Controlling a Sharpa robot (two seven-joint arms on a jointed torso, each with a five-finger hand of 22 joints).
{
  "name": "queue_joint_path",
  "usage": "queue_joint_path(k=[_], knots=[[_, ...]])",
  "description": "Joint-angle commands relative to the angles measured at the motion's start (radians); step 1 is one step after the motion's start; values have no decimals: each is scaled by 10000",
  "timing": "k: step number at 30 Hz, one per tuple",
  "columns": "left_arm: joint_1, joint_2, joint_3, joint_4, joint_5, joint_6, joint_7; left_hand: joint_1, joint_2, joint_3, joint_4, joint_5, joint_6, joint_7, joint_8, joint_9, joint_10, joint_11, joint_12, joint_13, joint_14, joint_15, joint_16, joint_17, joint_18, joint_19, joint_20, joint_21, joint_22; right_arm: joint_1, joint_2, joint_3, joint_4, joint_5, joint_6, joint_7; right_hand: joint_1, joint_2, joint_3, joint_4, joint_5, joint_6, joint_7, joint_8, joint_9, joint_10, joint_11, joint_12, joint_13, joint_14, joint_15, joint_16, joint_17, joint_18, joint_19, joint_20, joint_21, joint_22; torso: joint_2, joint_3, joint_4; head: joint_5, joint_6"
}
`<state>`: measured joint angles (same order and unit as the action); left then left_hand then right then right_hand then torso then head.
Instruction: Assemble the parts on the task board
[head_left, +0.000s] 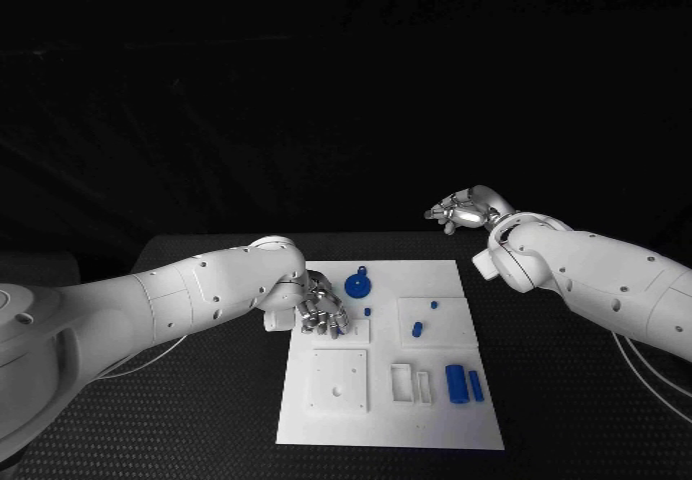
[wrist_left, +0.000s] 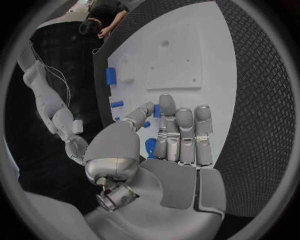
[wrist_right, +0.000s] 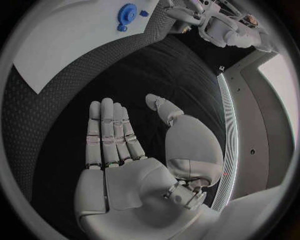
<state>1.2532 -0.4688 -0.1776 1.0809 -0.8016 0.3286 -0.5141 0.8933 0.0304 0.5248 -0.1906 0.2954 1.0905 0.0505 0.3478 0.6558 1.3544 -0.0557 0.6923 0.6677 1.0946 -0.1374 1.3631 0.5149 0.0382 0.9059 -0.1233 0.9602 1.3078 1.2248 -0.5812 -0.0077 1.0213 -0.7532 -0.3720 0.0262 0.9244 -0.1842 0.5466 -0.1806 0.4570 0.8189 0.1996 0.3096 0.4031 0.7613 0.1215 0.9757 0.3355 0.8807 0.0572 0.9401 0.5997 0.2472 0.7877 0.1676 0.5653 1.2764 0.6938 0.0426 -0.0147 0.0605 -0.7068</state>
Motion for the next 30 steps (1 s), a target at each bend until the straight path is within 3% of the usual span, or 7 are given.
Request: queue_joint_path(k=[1,10,23,30], knots=[[16,38,-9,-22,76,-81,69,283,362,829,-874,37,61,3,47,8,64,-8,68,16,33,-99,56,10,-102,63,-1127,64,206,-3,8,2,8,-16,118,111,-99,30,-40,-28,46,-66,11,17,-12,-56,-18,45,-16,-67,-9,60,-17,146,-28,60,-52,17,3,2,-9,1,3],[14,85,-38,-71,16,-130,71,275,367,829,-875,34,62,2,46,12,64,-10,70,18,37,-103,57,10,-99,73,-1131,72,205,-3,5,2,12,-16,121,112,-102,32,-41,-27,46,-67,12,17,-13,-57,-18,51,-25,-68,-8,64,-22,146,-27,61,-55,21,-2,1,-3,-3,-4],[11,113,-212,-102,-122,15,66,271,370,834,-883,31,61,-1,45,18,62,-13,73,21,42,-111,60,10,-94,85,-1136,82,205,-3,5,2,16,-16,130,112,-103,36,-41,-28,45,-67,12,18,-16,-59,-18,60,-39,-69,-8,69,-29,146,-25,61,-60,26,2,4,-4,-11,-18],[10,132,-225,-109,-122,-95,91,270,371,837,-889,29,59,-1,43,21,61,-14,74,23,44,-115,61,9,-91,89,-1139,87,204,-3,4,2,21,-16,132,113,-104,35,-43,-29,45,-67,12,19,-17,-60,-17,65,-47,-71,-8,72,-33,146,-24,61,-63,29,-1,3,-3,-11,-8]])
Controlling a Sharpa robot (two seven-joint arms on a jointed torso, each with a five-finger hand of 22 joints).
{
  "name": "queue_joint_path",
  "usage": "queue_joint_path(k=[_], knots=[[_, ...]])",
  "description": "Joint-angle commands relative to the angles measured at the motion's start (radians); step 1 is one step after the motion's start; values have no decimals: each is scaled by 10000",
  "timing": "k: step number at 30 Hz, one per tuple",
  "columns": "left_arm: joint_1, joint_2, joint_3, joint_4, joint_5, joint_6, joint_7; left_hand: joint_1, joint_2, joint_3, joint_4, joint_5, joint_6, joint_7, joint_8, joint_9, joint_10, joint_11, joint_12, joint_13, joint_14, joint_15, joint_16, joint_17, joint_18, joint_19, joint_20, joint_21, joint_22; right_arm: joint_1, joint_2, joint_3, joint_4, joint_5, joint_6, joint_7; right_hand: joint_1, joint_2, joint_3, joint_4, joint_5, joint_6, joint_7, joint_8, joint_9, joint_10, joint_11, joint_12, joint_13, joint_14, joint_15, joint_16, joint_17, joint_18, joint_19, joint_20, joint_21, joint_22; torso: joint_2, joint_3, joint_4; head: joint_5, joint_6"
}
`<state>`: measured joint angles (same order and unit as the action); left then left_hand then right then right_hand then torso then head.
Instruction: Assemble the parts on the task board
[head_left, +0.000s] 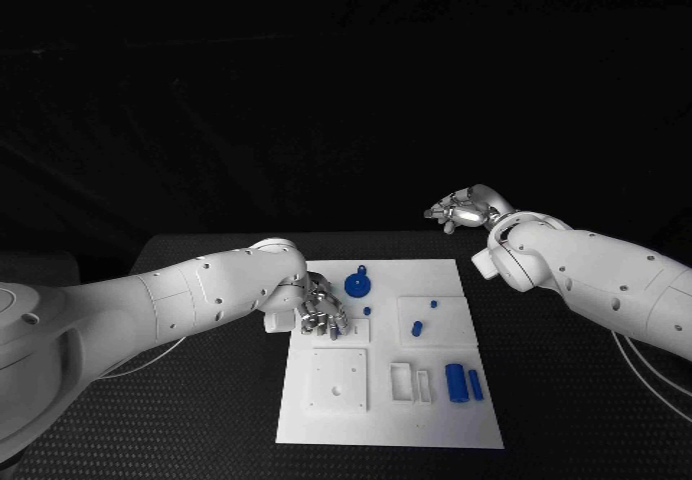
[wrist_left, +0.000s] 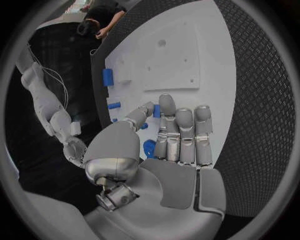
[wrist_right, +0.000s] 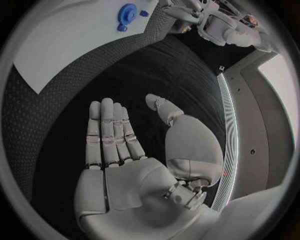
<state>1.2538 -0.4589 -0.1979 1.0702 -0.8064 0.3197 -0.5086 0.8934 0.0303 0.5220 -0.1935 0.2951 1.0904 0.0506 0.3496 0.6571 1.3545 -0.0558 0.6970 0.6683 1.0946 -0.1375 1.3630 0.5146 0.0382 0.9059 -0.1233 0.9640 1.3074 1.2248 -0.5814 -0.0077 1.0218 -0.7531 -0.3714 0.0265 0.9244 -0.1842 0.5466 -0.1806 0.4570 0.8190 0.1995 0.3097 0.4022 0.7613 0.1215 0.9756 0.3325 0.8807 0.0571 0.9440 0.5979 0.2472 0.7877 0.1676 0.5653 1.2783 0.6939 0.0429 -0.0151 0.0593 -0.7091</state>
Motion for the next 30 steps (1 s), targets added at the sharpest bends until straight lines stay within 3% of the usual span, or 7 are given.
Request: queue_joint_path(k=[1,7,18,30], knots=[[4,43,-22,-9,-74,-7,40,268,372,866,-860,31,60,-2,25,8,59,-13,27,16,43,-113,61,12,-90,89,-1139,50,208,-3,6,2,16,-17,126,111,-105,34,-44,-29,44,-69,13,19,-9,-61,-17,66,-18,-71,-7,34,-16,146,-24,61,-64,11,-1,1,0,0,15],[3,45,-24,-16,-74,-289,18,222,408,863,-827,-50,43,4,13,17,46,-8,29,24,42,-125,51,2,-88,103,-1142,59,202,-3,12,2,15,-16,134,112,-106,36,-44,-29,45,-69,14,19,-10,-62,-17,70,-24,-72,-7,36,-19,146,-24,62,-66,13,1,3,0,-8,38],[-10,104,-24,-35,-272,-738,7,-89,408,837,-355,-1012,-244,61,-168,6,-40,24,51,85,52,-155,32,-37,-77,128,-1166,58,183,-3,-7,2,50,-16,131,112,-109,36,-45,-29,44,-68,13,20,-11,-63,-17,76,-32,-73,-7,39,-24,146,-23,62,-69,16,1,4,-2,-16,45],[-12,108,-23,-68,-365,-735,-9,-328,251,769,-18,-1125,-307,76,-231,-9,-44,35,66,97,54,-150,47,-38,-72,122,-1175,56,186,-3,-18,2,50,-16,137,110,-108,37,-46,-31,45,-68,13,21,-13,-65,-17,82,-42,-74,-7,43,-29,146,-22,62,-73,21,-1,-4,3,-30,39]])
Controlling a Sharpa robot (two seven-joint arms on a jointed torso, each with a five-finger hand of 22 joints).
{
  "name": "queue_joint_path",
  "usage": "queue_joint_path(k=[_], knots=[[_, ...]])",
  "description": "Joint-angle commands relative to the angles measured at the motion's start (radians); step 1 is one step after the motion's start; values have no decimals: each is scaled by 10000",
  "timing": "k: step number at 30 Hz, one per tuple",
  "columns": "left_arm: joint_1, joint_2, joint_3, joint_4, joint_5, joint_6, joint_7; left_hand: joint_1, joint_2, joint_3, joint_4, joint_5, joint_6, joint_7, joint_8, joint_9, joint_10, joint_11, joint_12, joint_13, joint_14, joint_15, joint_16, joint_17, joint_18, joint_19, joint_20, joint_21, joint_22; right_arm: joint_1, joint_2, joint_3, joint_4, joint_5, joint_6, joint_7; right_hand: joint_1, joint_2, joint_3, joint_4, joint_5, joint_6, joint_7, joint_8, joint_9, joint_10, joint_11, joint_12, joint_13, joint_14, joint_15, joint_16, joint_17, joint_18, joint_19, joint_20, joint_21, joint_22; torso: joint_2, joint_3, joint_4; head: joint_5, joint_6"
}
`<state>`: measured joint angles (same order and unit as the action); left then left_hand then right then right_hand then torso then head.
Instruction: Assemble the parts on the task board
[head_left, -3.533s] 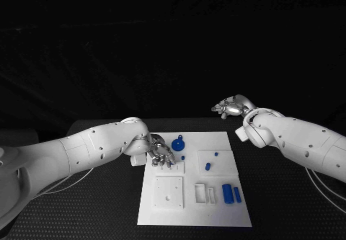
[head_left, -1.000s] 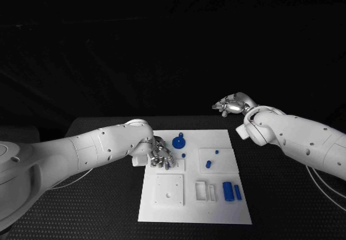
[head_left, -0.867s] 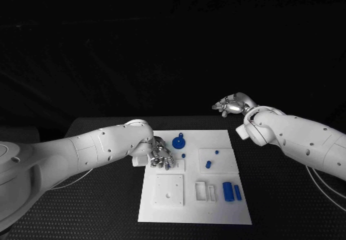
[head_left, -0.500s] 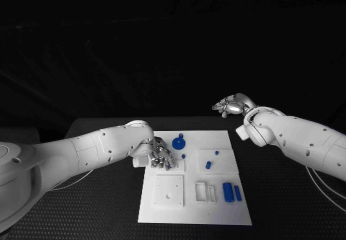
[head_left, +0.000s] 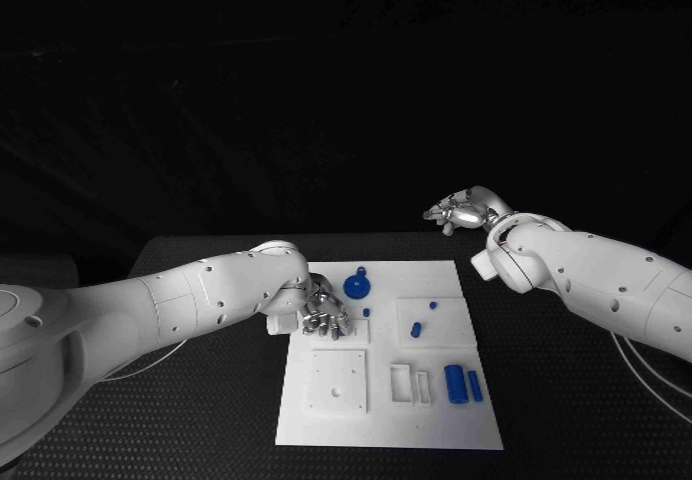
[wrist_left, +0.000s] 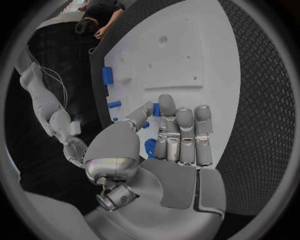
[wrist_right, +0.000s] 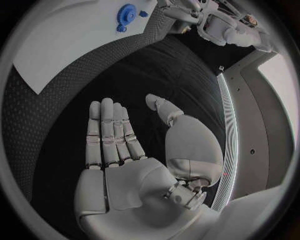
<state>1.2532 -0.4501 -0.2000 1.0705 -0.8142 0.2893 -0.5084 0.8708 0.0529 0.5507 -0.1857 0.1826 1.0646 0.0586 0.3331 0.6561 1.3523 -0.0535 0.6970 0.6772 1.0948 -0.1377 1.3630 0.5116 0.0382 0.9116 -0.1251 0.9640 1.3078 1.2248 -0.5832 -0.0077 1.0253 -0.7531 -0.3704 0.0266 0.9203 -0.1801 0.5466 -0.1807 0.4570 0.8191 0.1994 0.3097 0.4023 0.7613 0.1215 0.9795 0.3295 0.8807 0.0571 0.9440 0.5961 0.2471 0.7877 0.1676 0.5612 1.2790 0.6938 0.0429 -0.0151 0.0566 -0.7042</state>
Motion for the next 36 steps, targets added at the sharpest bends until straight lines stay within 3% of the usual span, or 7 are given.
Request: queue_joint_path(k=[1,4,11,14,17,26,36], knots=[[-7,19,-2,-75,-287,-439,-22,-106,17,480,-92,1,-49,-5,-65,1,-22,11,67,9,53,-149,48,-7,-72,64,-1157,57,182,-3,1,2,13,-17,127,108,-67,-4,-46,-31,44,-70,14,21,-14,-65,-17,44,-13,-75,-7,43,-11,146,-22,62,-32,14,0,-2,4,-2,-10],[-7,20,-2,-94,-300,-457,-46,-164,-51,457,-38,1,-42,-10,-66,4,-18,5,74,13,59,-155,56,-5,-68,64,-1162,60,184,-3,6,2,12,-17,128,110,-68,-6,-47,-31,44,-70,14,21,-14,-66,-16,45,-16,-76,-6,44,-13,146,-22,62,-34,15,1,-2,8,-2,-12],[-7,-4,-2,-97,-524,-579,-74,-520,-480,307,276,-225,-65,-20,-98,2,-26,-2,83,21,64,-172,60,-9,-52,81,-1180,57,176,-3,4,2,4,-17,129,120,-68,-7,-47,-32,44,-70,14,21,-15,-67,-16,47,-19,-77,-6,45,-14,146,-23,62,-35,17,2,-4,7,1,-3],[-7,-14,-1,-92,-548,-596,-69,-865,-824,206,585,-916,-69,-30,-112,3,-33,-20,93,29,64,-190,60,-13,-28,81,-1202,34,166,-3,1,2,-1,-17,125,124,-68,-8,-47,-33,44,-71,14,21,-16,-68,-16,48,-21,-78,-6,45,-16,146,-23,62,-36,17,-1,0,6,-7,6],[-7,-23,0,-83,-548,-581,-57,-1044,-1079,210,793,-1129,-73,-39,-124,5,-44,-26,101,34,64,-204,61,-15,-9,85,-1219,22,168,-3,5,2,3,-17,131,123,-68,-9,-47,-34,44,-72,15,21,-16,-69,-16,49,-23,-79,-6,45,-17,146,-24,62,-38,18,0,-3,4,-9,3],[-10,-34,1,-49,-527,-540,-17,-1279,-1596,169,1063,-1323,-72,-45,-126,28,-61,-34,128,54,58,-215,75,-11,12,93,-1238,20,177,-4,-1,2,3,-17,144,124,-66,-12,-48,-37,44,-76,16,19,-19,-72,-15,52,-31,-82,-5,46,-21,146,-26,62,-41,21,-1,2,3,-25,-2],[-12,-239,17,166,-502,-678,-9,-1292,-1887,188,1163,-1330,-79,-47,-113,61,-82,-36,136,66,38,-218,77,-9,26,93,-1244,24,177,-7,-15,2,7,-17,138,127,-69,-12,-49,-37,45,-81,18,17,-21,-75,-14,55,-38,-85,-4,48,-25,146,-26,63,-45,24,-3,-2,1,-14,19]])
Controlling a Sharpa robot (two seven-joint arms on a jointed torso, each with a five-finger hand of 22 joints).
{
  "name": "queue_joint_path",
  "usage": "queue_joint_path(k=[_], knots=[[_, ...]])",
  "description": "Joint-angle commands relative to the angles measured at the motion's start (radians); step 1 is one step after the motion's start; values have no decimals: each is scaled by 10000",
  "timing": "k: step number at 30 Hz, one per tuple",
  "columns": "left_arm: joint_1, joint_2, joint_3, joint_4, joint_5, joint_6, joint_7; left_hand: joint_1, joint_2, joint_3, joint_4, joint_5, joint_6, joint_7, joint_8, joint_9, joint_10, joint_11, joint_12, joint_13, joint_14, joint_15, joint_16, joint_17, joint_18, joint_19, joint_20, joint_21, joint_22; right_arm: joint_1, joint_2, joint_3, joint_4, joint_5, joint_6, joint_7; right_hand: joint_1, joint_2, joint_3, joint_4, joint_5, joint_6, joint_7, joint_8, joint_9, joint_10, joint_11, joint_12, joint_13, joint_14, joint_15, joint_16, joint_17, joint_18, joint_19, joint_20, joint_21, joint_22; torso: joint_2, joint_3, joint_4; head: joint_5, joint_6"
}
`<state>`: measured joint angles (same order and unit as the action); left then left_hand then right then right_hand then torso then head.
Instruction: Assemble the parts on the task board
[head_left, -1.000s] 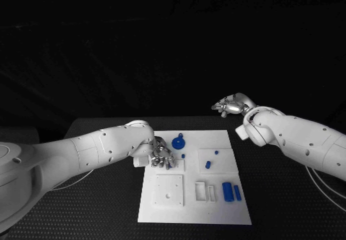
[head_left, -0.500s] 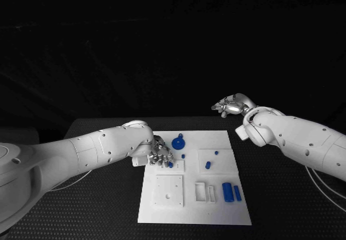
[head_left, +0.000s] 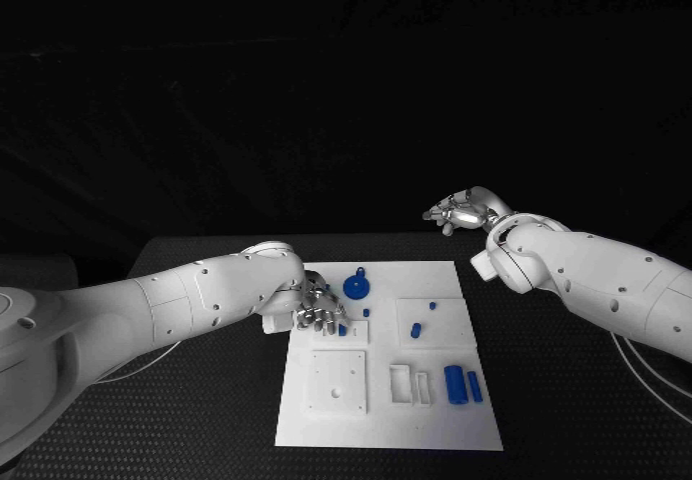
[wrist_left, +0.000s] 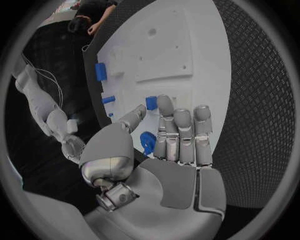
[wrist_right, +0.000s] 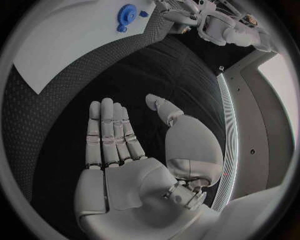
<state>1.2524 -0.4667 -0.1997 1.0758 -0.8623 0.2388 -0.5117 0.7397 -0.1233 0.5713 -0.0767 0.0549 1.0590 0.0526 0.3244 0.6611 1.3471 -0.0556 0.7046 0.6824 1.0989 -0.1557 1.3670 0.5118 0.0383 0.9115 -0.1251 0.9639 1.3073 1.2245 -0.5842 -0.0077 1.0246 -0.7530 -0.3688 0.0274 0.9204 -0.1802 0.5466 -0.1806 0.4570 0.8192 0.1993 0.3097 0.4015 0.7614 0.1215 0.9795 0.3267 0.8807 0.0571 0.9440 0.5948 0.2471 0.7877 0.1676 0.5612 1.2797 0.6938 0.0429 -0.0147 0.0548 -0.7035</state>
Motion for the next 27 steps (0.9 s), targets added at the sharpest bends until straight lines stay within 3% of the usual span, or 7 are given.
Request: queue_joint_path(k=[1,7,14,16,19,24,27], knots=[[-4,-121,31,164,-21,-196,27,3,-164,-14,103,-54,-24,13,-25,16,-33,-14,60,16,-4,-38,38,-12,27,97,-1244,26,181,-6,-14,2,16,-17,121,120,-70,-11,-49,-37,45,-82,19,17,-13,-76,-14,56,-11,-86,-4,48,-13,147,-26,63,-45,16,-3,-3,-4,2,15],[2,-421,125,536,-21,-315,30,-19,-351,36,245,-59,-28,9,-13,43,-35,-18,65,23,-6,-42,44,-10,37,106,-1250,31,178,-14,-45,2,19,-17,111,125,-73,-15,-53,-37,44,-86,20,15,-15,-77,-13,58,-16,-88,-3,49,-16,147,-27,64,-48,18,-9,-6,-2,-24,41],[22,-818,651,1216,335,-366,17,108,-365,124,274,-56,-36,7,-4,69,-40,-21,65,27,-13,-46,44,-10,50,110,-1256,41,181,-23,-81,2,11,-17,114,129,-77,-16,-55,-36,44,-89,22,14,-16,-79,-12,61,-22,-89,-2,51,-19,147,-27,65,-51,20,-7,-12,5,-46,98],[80,-949,704,1390,426,-419,54,304,-239,168,152,-46,-97,27,-30,69,-96,-4,39,21,-56,-35,17,-22,47,81,-1249,41,187,-25,-97,2,9,-17,110,130,-77,-15,-55,-35,44,-89,22,14,-17,-79,-12,62,-23,-89,-2,52,-20,147,-27,65,-51,21,-13,-17,7,-50,116],[329,-1145,759,1568,551,-307,114,558,-40,110,-127,-28,-178,89,-61,77,-268,60,-30,1,-221,43,-72,-59,-12,-96,-1175,-43,176,-27,-112,1,8,-17,41,152,-77,-14,-55,-35,45,-90,22,14,-17,-79,-12,64,-25,-89,-2,53,-21,147,-27,65,-52,22,-11,-16,15,-52,148],[719,-1332,768,1459,340,-302,177,747,165,106,-349,-10,-308,181,-114,75,-592,161,-255,-118,-504,168,-327,-177,-94,-360,-1067,-289,110,-29,-119,1,7,-17,57,148,-74,-16,-54,-39,46,-92,23,13,-18,-81,-12,66,-29,-91,-2,54,-23,147,-27,64,-54,23,-8,-9,16,-44,207],[826,-1288,767,1206,68,-357,176,800,194,107,-406,-9,-400,218,-149,70,-686,203,-339,-170,-575,215,-411,-217,-122,-424,-1026,-384,87,-30,-123,1,10,-17,48,149,-72,-16,-54,-41,46,-92,23,13,-19,-81,-12,67,-31,-91,-2,55,-24,147,-27,64,-55,24,-9,-11,17,-34,223]])
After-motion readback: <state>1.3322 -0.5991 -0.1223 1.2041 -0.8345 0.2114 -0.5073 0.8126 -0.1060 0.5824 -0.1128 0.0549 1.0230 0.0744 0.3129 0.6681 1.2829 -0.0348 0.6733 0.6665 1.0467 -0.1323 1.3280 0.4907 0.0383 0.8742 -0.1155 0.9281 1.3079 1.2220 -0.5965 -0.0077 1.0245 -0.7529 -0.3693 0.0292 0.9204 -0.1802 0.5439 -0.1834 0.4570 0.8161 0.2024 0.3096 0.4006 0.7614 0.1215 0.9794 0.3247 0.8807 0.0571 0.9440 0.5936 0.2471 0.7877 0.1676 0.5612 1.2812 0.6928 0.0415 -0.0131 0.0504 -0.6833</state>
